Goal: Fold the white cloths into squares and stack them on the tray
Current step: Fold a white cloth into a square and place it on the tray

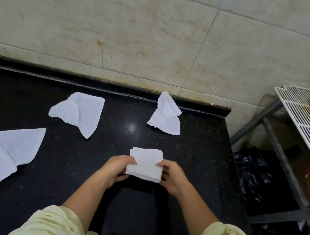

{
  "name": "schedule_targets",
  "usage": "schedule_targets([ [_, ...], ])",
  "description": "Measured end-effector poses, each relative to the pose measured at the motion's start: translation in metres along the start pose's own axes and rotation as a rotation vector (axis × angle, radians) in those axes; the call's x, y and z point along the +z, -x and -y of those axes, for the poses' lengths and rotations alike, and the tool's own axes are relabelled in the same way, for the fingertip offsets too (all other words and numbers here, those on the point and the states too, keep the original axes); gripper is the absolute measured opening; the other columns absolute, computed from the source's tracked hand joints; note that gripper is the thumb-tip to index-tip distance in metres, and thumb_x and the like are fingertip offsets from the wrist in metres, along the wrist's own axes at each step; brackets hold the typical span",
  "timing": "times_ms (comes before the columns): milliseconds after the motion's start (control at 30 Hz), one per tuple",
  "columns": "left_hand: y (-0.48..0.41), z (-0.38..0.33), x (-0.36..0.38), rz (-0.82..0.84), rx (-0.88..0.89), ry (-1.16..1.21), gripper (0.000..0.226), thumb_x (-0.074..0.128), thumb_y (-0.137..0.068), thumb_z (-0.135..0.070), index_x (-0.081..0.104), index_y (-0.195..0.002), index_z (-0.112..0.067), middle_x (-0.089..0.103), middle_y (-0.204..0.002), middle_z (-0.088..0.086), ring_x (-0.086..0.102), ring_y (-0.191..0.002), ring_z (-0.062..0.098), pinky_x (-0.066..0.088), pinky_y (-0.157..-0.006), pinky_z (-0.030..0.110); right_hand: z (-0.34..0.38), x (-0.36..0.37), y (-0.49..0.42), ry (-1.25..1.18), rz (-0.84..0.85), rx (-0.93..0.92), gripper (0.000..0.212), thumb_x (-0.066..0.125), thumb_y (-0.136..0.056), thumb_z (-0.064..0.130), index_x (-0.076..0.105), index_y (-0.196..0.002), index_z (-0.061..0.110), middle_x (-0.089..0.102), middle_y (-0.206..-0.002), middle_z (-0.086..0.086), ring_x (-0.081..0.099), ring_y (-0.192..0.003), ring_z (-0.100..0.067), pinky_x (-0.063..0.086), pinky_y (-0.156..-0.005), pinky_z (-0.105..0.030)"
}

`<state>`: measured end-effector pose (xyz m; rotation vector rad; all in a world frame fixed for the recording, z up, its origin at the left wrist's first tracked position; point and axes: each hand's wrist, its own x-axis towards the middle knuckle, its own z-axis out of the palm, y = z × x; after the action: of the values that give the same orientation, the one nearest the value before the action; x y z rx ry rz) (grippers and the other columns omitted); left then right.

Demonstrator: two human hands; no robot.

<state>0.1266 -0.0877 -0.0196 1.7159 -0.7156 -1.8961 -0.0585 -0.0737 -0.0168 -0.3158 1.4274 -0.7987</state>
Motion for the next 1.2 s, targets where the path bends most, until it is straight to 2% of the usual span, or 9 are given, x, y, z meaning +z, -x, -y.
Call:
schedule_targets([
  [200, 0.01, -0.049, 0.023, 0.165, 0.165, -0.058, 0.023, 0.06, -0.081, -0.01, 0.071, -0.101, -0.013, 0.069, -0.087, 0.001, 0.062, -0.08, 0.015, 0.053, -0.063, 0.023, 0.041, -0.023, 0.022, -0.109, 0.058, -0.122, 0.038, 0.057, -0.079, 0.002, 0.064, -0.116, -0.002, 0.069, -0.114, -0.017, 0.067, -0.089, -0.024, 0.055, -0.071, -0.032],
  [333, 0.023, -0.102, 0.052, 0.265, 0.26, -0.144, 0.017, 0.058, -0.08, -0.001, 0.071, -0.089, -0.008, 0.07, -0.085, 0.003, 0.064, -0.075, 0.014, 0.05, -0.054, 0.02, 0.083, -0.046, 0.045, -0.156, 0.06, -0.223, 0.022, 0.06, -0.08, 0.007, 0.068, -0.101, 0.005, 0.069, -0.108, -0.013, 0.065, -0.098, -0.026, 0.053, -0.088, -0.04],
  [433, 0.032, -0.142, 0.088, 0.36, 0.356, -0.242, 0.023, 0.058, -0.076, -0.001, 0.073, -0.087, -0.015, 0.069, -0.083, 0.001, 0.061, -0.075, 0.014, 0.048, -0.06, 0.023, 0.119, -0.073, 0.064, -0.16, 0.025, -0.333, 0.019, 0.059, -0.081, 0.007, 0.066, -0.099, 0.009, 0.064, -0.107, -0.011, 0.063, -0.095, -0.023, 0.053, -0.077, -0.034],
  [500, 0.041, -0.164, 0.114, 0.405, 0.419, -0.3, 0.034, 0.06, -0.072, -0.005, 0.071, -0.101, -0.019, 0.07, -0.093, 0.0, 0.061, -0.082, 0.014, 0.049, -0.07, 0.026, 0.143, -0.091, 0.078, -0.136, 0.014, -0.41, 0.022, 0.059, -0.082, 0.006, 0.064, -0.103, 0.012, 0.064, -0.108, -0.01, 0.063, -0.094, -0.022, 0.053, -0.072, -0.031],
  [633, 0.057, -0.197, 0.174, 0.486, 0.509, -0.27, 0.045, 0.06, -0.079, 0.003, 0.06, -0.116, -0.023, 0.072, -0.098, 0.003, 0.065, -0.079, 0.012, 0.05, -0.059, 0.021, 0.193, -0.139, 0.107, -0.132, -0.027, -0.527, 0.026, 0.056, -0.082, 0.002, 0.06, -0.106, 0.013, 0.06, -0.101, -0.01, 0.06, -0.08, -0.019, 0.05, -0.067, -0.031],
  [700, 0.066, -0.208, 0.207, 0.499, 0.551, -0.269, 0.048, 0.062, -0.079, 0.003, 0.058, -0.119, -0.022, 0.072, -0.106, 0.008, 0.066, -0.088, 0.017, 0.053, -0.067, 0.026, 0.217, -0.166, 0.122, -0.113, -0.04, -0.574, 0.026, 0.055, -0.082, 0.001, 0.062, -0.105, 0.012, 0.06, -0.095, -0.009, 0.059, -0.075, -0.018, 0.051, -0.064, -0.029],
  [767, 0.073, -0.218, 0.242, 0.524, 0.594, -0.251, 0.045, 0.064, -0.081, 0.001, 0.058, -0.121, -0.019, 0.072, -0.11, 0.011, 0.067, -0.091, 0.02, 0.055, -0.074, 0.029, 0.238, -0.195, 0.135, -0.09, -0.062, -0.606, 0.026, 0.055, -0.081, 0.001, 0.062, -0.103, 0.012, 0.061, -0.089, -0.005, 0.059, -0.071, -0.016, 0.051, -0.061, -0.026],
  [933, 0.088, -0.235, 0.34, 0.511, 0.608, -0.198, 0.007, 0.057, -0.092, -0.016, 0.062, -0.097, -0.018, 0.068, -0.084, 0.0, 0.062, -0.066, 0.013, 0.049, -0.052, 0.02, 0.285, -0.276, 0.16, -0.042, -0.099, -0.669, 0.024, 0.056, -0.081, -0.001, 0.064, -0.1, 0.011, 0.063, -0.093, -0.008, 0.059, -0.085, -0.02, 0.05, -0.073, -0.033],
  [1200, 0.09, -0.232, 0.483, 0.512, 0.57, -0.237, 0.023, 0.062, -0.091, -0.01, 0.061, -0.114, -0.009, 0.07, -0.093, 0.007, 0.066, -0.065, 0.013, 0.057, -0.057, 0.021, 0.333, -0.411, 0.167, 0.04, -0.235, -0.664, 0.025, 0.054, -0.081, 0.002, 0.068, -0.1, 0.009, 0.067, -0.091, -0.006, 0.063, -0.075, -0.015, 0.049, -0.059, -0.024],
])
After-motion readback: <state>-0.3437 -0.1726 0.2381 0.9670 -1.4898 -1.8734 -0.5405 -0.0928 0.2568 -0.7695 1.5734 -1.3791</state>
